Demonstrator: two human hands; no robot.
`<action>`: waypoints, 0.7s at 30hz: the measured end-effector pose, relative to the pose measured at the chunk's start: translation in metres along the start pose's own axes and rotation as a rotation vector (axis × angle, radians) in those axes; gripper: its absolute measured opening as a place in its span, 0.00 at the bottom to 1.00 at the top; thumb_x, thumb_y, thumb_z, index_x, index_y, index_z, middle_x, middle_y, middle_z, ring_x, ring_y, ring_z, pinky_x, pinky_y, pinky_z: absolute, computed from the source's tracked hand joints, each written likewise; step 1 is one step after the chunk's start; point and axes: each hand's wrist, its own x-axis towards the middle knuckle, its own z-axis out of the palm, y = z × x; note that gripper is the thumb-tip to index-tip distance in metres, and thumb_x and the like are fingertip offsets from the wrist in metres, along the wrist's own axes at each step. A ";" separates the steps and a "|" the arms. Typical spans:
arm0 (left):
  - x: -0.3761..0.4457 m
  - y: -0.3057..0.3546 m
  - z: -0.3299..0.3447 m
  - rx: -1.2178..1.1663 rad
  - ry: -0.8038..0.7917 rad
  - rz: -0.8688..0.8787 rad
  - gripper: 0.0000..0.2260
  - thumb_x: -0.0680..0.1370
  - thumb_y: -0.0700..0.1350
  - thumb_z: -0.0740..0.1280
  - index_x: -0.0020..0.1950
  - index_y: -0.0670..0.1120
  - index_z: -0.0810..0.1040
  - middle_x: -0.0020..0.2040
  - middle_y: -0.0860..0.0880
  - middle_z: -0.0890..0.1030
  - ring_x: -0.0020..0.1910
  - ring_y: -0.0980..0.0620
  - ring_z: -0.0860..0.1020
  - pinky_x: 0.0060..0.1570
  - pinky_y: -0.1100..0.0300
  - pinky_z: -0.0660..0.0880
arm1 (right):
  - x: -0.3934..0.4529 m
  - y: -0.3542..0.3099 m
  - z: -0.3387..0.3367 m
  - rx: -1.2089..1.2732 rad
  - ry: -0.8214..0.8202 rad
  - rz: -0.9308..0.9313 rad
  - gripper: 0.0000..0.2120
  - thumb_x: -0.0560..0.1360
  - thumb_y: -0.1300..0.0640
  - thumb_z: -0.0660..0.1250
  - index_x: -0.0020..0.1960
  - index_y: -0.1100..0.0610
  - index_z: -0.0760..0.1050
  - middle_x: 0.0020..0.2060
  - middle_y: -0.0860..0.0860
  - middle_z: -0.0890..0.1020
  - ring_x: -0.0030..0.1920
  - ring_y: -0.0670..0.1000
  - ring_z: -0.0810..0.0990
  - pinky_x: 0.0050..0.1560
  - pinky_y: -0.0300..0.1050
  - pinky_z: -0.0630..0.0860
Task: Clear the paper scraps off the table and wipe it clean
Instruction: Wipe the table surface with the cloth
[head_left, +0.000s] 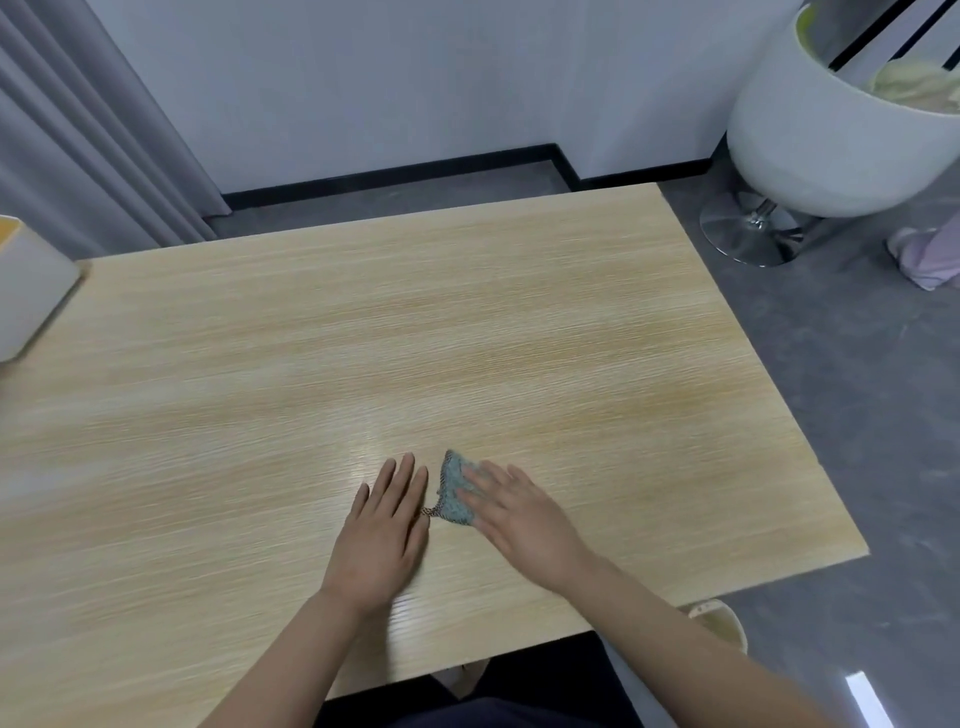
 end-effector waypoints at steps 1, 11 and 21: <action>-0.001 0.000 -0.001 0.001 -0.008 -0.001 0.28 0.80 0.58 0.40 0.76 0.48 0.56 0.76 0.52 0.52 0.75 0.50 0.50 0.70 0.53 0.51 | -0.003 0.004 0.000 -0.005 -0.029 -0.039 0.20 0.79 0.49 0.52 0.66 0.49 0.72 0.68 0.47 0.71 0.69 0.49 0.69 0.67 0.52 0.67; -0.009 -0.001 0.001 -0.028 -0.026 -0.019 0.26 0.80 0.58 0.43 0.76 0.51 0.55 0.77 0.53 0.52 0.75 0.55 0.46 0.72 0.54 0.48 | 0.081 0.111 -0.062 0.010 0.034 0.395 0.22 0.83 0.54 0.48 0.77 0.54 0.51 0.77 0.52 0.48 0.76 0.52 0.44 0.73 0.46 0.41; -0.010 0.003 0.002 -0.093 -0.016 -0.042 0.28 0.76 0.59 0.39 0.76 0.52 0.47 0.76 0.57 0.43 0.75 0.56 0.38 0.71 0.56 0.38 | 0.034 0.033 -0.024 -0.033 0.218 0.237 0.25 0.69 0.63 0.73 0.66 0.62 0.72 0.64 0.58 0.75 0.64 0.56 0.74 0.66 0.47 0.67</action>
